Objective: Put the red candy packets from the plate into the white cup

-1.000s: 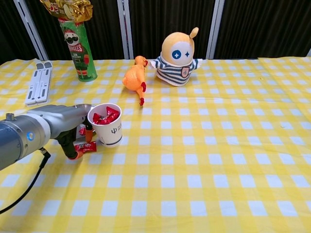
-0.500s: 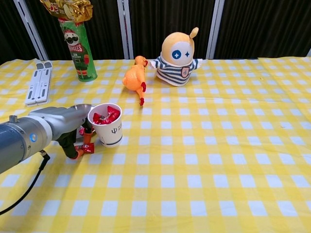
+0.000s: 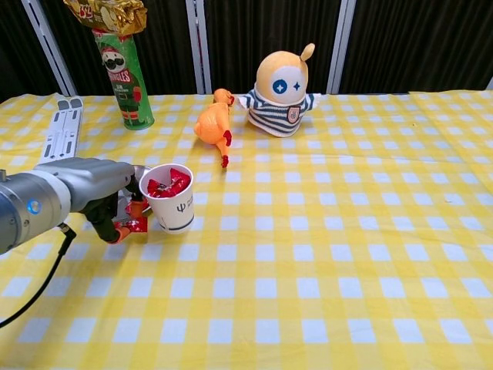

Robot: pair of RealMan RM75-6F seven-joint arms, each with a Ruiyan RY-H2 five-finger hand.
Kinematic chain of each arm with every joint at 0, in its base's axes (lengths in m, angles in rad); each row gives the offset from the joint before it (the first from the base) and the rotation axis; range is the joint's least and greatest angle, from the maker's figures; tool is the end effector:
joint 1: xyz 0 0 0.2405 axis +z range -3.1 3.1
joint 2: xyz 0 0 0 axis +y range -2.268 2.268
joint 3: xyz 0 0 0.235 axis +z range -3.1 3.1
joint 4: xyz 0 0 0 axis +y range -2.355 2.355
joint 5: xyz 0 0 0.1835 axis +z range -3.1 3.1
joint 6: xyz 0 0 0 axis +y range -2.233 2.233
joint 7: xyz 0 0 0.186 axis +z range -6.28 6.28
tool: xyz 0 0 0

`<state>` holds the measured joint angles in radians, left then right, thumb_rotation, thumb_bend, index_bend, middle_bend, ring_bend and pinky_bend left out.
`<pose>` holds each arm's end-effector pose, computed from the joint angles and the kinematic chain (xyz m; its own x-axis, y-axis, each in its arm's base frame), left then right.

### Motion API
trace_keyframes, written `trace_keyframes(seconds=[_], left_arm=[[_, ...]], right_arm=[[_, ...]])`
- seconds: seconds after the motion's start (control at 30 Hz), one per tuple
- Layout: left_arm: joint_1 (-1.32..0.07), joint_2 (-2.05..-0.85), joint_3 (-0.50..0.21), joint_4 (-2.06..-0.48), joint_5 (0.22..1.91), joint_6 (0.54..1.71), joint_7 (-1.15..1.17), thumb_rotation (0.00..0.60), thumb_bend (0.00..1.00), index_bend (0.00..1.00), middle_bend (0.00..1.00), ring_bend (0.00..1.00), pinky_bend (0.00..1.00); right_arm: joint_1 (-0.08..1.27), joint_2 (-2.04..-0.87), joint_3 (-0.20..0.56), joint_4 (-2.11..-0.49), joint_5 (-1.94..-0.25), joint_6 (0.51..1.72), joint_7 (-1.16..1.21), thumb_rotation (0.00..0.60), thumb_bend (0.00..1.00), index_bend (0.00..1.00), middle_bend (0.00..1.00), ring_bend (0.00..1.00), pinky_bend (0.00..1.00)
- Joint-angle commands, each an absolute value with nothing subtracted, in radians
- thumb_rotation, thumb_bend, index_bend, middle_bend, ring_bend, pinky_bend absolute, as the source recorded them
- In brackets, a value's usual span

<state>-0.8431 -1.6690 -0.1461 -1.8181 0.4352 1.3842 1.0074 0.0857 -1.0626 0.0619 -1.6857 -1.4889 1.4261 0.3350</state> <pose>-0.1268 0.3121 -0.0300 0.5762 0.4300 0.6951 0.7993 -0.1187 -0.5891 -0.2762 -0.2206 0.1766 0.0521 -0.0493 0.9974 -0.9985 0.0122 0.0527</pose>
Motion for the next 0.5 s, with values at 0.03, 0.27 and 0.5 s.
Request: trace_keyframes(seconds=[0.03,0.27,0.5], left_arm=[[-0.831,-1.582,-0.149,-1.912,0.484,1.386,0.993,0.6,0.46,0.49,1.0,1.0,1.0],[-0.848,-1.471,-0.217,-1.975,0.591,1.352,0.927,0.6,0.46,0.49,1.0,1.0,1.0],[-0.902,-1.514,-0.233,-1.922,0.533,1.308,0.961,0.6,0.45,0.49,1.0,1.0,1.0]], right_arm=[[0.085,-1.063,0.061,-1.686,-1.49,1.426,0.335,0.6,0.41,0.0,0.0,0.0,0.0],[0.087,-1.066,0.061,-1.687,-1.491,1.425,0.325,0.6,0.41,0.0,0.0,0.0,0.0],[0.085,-1.064,0.063,-1.687,-1.489,1.427,0.33,0.6,0.41,0.0,0.0,0.0,0.0]])
